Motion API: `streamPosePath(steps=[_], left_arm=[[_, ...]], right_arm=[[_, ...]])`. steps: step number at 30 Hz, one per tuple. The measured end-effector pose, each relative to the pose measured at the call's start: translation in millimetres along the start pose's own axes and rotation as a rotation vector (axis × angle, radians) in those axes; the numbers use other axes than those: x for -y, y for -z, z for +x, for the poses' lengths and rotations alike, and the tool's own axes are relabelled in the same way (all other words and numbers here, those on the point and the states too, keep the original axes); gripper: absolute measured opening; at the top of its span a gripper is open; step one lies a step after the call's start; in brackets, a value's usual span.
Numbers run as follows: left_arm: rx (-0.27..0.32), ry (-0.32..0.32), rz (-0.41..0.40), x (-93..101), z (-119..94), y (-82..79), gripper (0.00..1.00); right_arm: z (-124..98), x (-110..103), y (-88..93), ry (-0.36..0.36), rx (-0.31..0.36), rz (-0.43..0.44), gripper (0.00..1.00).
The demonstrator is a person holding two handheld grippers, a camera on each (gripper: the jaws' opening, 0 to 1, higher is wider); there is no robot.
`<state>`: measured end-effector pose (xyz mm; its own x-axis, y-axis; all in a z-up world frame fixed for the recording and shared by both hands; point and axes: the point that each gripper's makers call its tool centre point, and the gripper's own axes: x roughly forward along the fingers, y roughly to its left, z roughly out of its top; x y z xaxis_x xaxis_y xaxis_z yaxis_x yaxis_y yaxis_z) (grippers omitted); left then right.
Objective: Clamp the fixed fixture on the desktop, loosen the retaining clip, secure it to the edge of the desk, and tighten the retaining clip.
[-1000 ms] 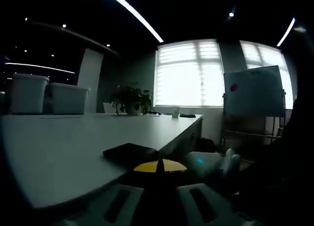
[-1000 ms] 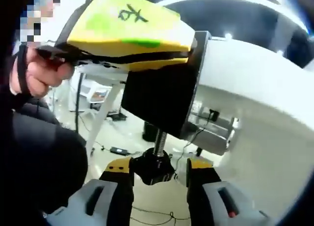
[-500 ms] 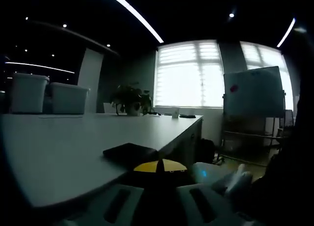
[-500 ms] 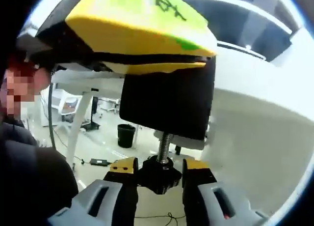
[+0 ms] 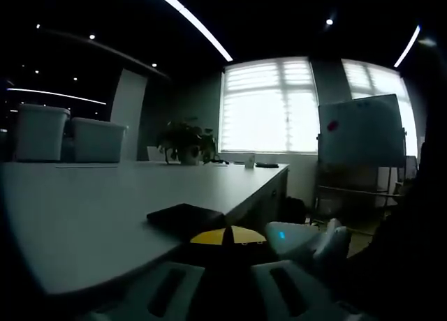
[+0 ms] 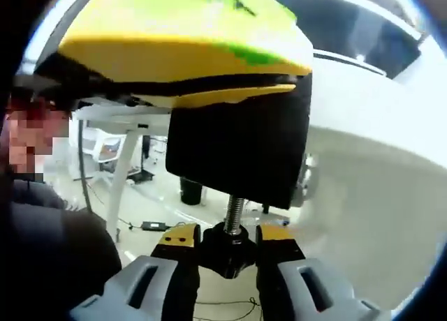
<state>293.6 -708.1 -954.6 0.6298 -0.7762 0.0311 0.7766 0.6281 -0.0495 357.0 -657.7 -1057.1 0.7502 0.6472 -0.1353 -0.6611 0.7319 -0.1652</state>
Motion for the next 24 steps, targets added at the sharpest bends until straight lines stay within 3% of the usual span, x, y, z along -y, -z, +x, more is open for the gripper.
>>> streamPosePath(steps=[3, 5, 6, 7, 11, 14, 20, 24], left_arm=[[-0.001, 0.0, 0.001, 0.0, 0, 0.2, 0.01], [-0.002, 0.0, 0.0, 0.1, 0, 0.2, 0.01], [-0.003, 0.0, 0.002, 0.1, 0, 0.2, 0.01], [-0.002, 0.0, 0.001, 0.2, 0, 0.0, 0.01], [-0.007, -0.001, 0.006, 0.3, 0, 0.5, 0.01], [-0.009, 0.0, 0.007, 0.4, 0, 0.7, 0.01], [-0.012, -0.002, 0.008, 0.2, 0, 0.7, 0.01], [-0.012, -0.003, 0.007, 0.2, 0, 0.7, 0.01]], right_arm=[[-1, -3, -1.6, -0.118, -0.011, 0.159, 0.29], [-2, -3, -1.2, -0.165, -0.017, 0.111, 0.29], [-1, -2, -3.3, -0.177, 0.0, 0.022, 0.29], [-1, -3, -3.0, -0.2, 0.003, -0.011, 0.28], [1, -12, -3.5, -0.284, 0.011, -0.025, 0.28], [0, -17, -7.3, -0.36, 0.056, -0.107, 0.29], [-1, -19, -6.3, -0.39, 0.056, -0.105, 0.29], [-1, -21, -6.1, -0.354, 0.042, -0.095, 0.29]])
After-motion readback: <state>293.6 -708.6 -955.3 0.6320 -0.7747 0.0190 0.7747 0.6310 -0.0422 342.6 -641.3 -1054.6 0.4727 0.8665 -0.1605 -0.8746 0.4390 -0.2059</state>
